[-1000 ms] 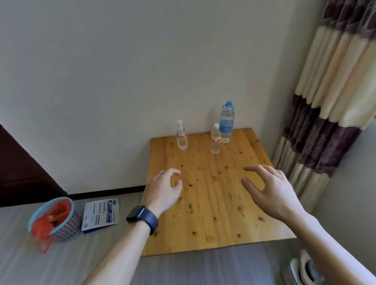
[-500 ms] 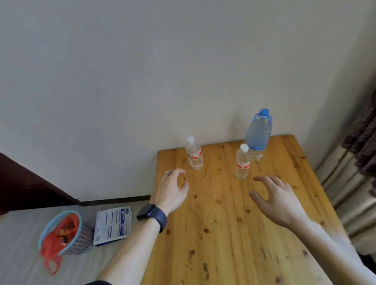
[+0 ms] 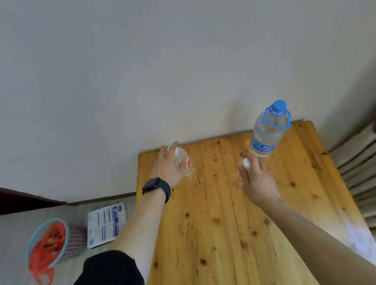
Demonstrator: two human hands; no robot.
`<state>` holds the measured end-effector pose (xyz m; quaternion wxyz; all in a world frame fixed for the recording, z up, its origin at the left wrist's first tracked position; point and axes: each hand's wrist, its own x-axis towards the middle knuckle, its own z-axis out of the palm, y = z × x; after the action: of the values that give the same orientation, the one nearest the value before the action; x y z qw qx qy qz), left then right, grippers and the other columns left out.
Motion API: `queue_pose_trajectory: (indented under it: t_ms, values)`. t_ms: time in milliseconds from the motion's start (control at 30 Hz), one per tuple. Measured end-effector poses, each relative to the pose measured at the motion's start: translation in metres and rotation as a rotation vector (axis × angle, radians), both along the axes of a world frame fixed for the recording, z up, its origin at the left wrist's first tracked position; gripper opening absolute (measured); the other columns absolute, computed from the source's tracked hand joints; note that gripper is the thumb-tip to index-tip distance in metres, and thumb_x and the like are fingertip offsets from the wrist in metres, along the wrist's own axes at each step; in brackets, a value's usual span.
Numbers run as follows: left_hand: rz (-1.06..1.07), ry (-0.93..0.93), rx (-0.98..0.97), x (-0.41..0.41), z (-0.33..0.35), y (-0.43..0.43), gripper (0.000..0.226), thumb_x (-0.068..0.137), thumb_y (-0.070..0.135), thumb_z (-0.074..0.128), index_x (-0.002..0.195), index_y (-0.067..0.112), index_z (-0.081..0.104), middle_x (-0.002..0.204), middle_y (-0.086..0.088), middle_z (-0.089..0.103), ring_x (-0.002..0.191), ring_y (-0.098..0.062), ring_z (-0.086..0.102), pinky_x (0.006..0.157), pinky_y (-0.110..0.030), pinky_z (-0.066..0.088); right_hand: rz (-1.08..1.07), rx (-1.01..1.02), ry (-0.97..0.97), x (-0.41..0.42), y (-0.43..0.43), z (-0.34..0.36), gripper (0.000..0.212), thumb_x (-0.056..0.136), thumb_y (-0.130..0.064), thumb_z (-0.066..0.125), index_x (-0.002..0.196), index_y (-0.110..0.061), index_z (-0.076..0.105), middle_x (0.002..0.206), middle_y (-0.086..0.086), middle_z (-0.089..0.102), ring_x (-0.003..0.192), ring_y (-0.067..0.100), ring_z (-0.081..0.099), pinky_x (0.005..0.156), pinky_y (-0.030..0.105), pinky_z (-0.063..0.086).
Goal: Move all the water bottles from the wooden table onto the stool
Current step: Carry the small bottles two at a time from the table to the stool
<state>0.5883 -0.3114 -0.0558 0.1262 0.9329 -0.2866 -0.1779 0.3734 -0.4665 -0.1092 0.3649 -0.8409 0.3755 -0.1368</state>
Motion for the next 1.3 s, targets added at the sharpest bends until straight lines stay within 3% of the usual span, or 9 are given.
queue_pose_trajectory:
  t_ms: [100, 200, 367, 500, 600, 700, 900, 1133, 1300]
  values:
    - [-0.009, -0.006, -0.038, 0.006, -0.011, -0.008, 0.048, 0.101, 0.031, 0.050, 0.146, 0.035, 0.033, 0.143, -0.015, 0.049, 0.111, -0.033, 0.061, 0.074, -0.035, 0.050, -0.014, 0.022, -0.002, 0.008, -0.005, -0.001, 0.042, 0.102, -0.029, 0.050, 0.141, -0.016, 0.043, 0.138, 0.014, 0.049, 0.113, 0.041, 0.056, 0.087, 0.047, 0.048]
    - [0.027, -0.065, -0.121, 0.000, -0.013, -0.004, 0.022, 0.104, 0.028, 0.046, 0.126, 0.031, 0.046, 0.105, -0.012, 0.063, 0.079, -0.026, 0.059, 0.050, -0.026, 0.033, 0.001, 0.015, 0.002, 0.004, -0.009, -0.002, 0.043, 0.103, -0.031, 0.048, 0.143, -0.018, 0.041, 0.142, 0.013, 0.047, 0.116, 0.039, 0.055, 0.087, 0.045, 0.048]
    - [-0.014, -0.039, -0.144, -0.030, -0.012, 0.035, 0.019, 0.103, 0.022, 0.051, 0.116, 0.036, 0.051, 0.086, -0.002, 0.057, 0.072, -0.020, 0.053, 0.048, -0.023, 0.028, 0.008, 0.051, 0.071, -0.006, -0.003, 0.007, 0.043, 0.105, -0.036, 0.041, 0.145, -0.021, 0.035, 0.148, 0.010, 0.040, 0.111, 0.038, 0.057, 0.080, 0.043, 0.049]
    - [-0.034, 0.047, -0.210, -0.069, -0.003, 0.074, 0.019, 0.102, 0.023, 0.052, 0.112, 0.039, 0.056, 0.076, 0.005, 0.053, 0.064, -0.014, 0.051, 0.048, -0.023, 0.029, 0.003, 0.105, 0.087, -0.028, 0.021, 0.015, 0.031, 0.104, -0.035, 0.041, 0.132, -0.022, 0.038, 0.137, 0.009, 0.046, 0.090, 0.031, 0.057, 0.067, 0.039, 0.046]
    - [-0.119, 0.105, -0.217, -0.099, 0.002, 0.106, 0.022, 0.101, 0.021, 0.053, 0.112, 0.040, 0.058, 0.077, 0.007, 0.055, 0.057, -0.011, 0.049, 0.049, -0.031, 0.040, -0.025, 0.141, 0.045, -0.061, 0.060, 0.016, 0.035, 0.104, -0.034, 0.042, 0.137, -0.024, 0.035, 0.133, 0.011, 0.052, 0.083, 0.024, 0.055, 0.067, 0.037, 0.046]
    - [-0.200, 0.212, -0.241, -0.122, -0.003, 0.146, 0.025, 0.101, 0.024, 0.054, 0.114, 0.045, 0.057, 0.099, 0.005, 0.068, 0.067, -0.011, 0.059, 0.062, -0.042, 0.054, -0.052, 0.192, 0.004, -0.092, 0.108, 0.020, 0.036, 0.104, -0.035, 0.044, 0.139, -0.032, 0.035, 0.128, 0.006, 0.056, 0.090, 0.023, 0.057, 0.073, 0.033, 0.043]
    - [-0.306, 0.289, -0.275, -0.160, -0.011, 0.198, 0.024, 0.101, 0.019, 0.055, 0.110, 0.040, 0.061, 0.130, 0.014, 0.063, 0.116, -0.010, 0.060, 0.089, -0.037, 0.054, -0.023, 0.218, 0.048, -0.136, 0.197, 0.021, 0.031, 0.102, -0.035, 0.051, 0.132, -0.036, 0.044, 0.118, -0.008, 0.057, 0.098, 0.021, 0.062, 0.073, 0.027, 0.040]
    - [-0.378, 0.257, -0.347, -0.179, -0.027, 0.240, 0.023, 0.100, 0.016, 0.058, 0.113, 0.035, 0.062, 0.135, 0.021, 0.057, 0.116, -0.009, 0.060, 0.088, -0.033, 0.054, -0.019, 0.139, 0.064, -0.160, 0.257, 0.018, 0.035, 0.100, -0.025, 0.058, 0.133, -0.032, 0.048, 0.135, -0.010, 0.057, 0.118, 0.012, 0.057, 0.085, 0.021, 0.044]
    - [-0.317, 0.312, -0.295, -0.182, -0.028, 0.246, 0.041, 0.100, 0.035, 0.057, 0.139, 0.045, 0.049, 0.130, 0.015, 0.061, 0.117, -0.003, 0.054, 0.090, -0.022, 0.049, -0.103, 0.113, 0.061, -0.157, 0.264, 0.013, 0.047, 0.097, -0.027, 0.062, 0.140, -0.021, 0.043, 0.138, -0.005, 0.057, 0.121, 0.017, 0.057, 0.094, 0.031, 0.049]
